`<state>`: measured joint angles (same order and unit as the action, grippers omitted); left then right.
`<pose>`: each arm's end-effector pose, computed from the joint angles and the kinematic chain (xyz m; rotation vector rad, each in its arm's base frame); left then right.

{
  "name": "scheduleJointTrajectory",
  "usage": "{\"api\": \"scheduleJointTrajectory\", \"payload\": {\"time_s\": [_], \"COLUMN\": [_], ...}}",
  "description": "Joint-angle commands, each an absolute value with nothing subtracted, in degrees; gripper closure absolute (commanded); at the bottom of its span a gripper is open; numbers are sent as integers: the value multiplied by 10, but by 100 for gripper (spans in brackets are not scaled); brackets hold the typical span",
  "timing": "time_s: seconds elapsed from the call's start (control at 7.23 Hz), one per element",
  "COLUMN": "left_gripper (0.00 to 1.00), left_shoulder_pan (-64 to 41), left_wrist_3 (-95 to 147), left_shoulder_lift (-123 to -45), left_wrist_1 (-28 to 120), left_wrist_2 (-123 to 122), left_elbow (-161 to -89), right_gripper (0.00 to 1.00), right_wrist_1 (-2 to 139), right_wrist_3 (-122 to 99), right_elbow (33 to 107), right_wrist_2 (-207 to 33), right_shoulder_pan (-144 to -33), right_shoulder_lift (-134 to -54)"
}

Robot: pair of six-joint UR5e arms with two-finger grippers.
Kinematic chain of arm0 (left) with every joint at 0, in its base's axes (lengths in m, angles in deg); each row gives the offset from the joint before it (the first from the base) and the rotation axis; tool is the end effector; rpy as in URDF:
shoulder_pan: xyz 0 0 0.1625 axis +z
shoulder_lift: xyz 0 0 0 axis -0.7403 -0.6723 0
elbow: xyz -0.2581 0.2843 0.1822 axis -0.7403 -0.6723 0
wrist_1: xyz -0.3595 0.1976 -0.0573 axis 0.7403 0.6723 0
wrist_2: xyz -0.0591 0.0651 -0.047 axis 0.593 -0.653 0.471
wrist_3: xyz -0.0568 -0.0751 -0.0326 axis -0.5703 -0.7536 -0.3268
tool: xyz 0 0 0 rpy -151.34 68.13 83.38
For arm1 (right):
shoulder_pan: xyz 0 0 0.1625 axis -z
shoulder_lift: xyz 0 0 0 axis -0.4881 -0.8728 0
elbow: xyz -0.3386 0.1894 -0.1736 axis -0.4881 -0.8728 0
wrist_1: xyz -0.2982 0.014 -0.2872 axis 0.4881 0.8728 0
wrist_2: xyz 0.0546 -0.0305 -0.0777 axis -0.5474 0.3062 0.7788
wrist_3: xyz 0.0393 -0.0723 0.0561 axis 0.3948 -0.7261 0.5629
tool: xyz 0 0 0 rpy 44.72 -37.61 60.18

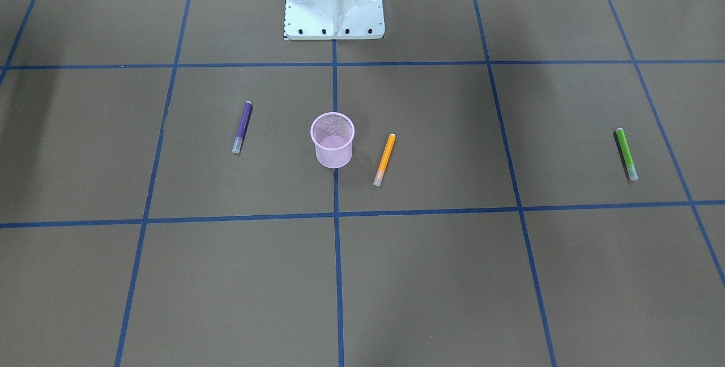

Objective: Collect pens into pen holder
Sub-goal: 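Close the right gripper on the yellow marker near its start position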

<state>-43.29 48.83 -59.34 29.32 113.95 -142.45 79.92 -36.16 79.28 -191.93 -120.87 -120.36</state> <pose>-0.0703 -0.4602 0.5200 0.4420 0.7557 0.2743 0.0849 -0.4510 0.6081 0.1882 -0.6509 -0.1539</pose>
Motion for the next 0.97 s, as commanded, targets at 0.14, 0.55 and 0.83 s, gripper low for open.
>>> {"api": "scheduleJointTrajectory", "payload": {"time_s": [0.14, 0.55, 0.83], "left_gripper": [0, 0, 0], "left_shoulder_pan": [-408, -407, -407], "left_wrist_3": [490, 490, 490], "left_shoulder_lift": [-645, -644, -644], "left_wrist_1": [329, 338, 346], "left_wrist_2": [1140, 1160, 1166], "left_elbow": [-1392, -1385, -1382], "right_gripper": [1, 1, 2], "right_wrist_1": [751, 637, 434], "right_wrist_3": [-351, -169, -72], "right_elbow": [775, 754, 631], "right_wrist_2": [-1968, -1960, -1943], "right_shoulder_pan": [-1208, -1155, -1116], "right_shoulder_lift": [-1213, -1256, -1267]}}
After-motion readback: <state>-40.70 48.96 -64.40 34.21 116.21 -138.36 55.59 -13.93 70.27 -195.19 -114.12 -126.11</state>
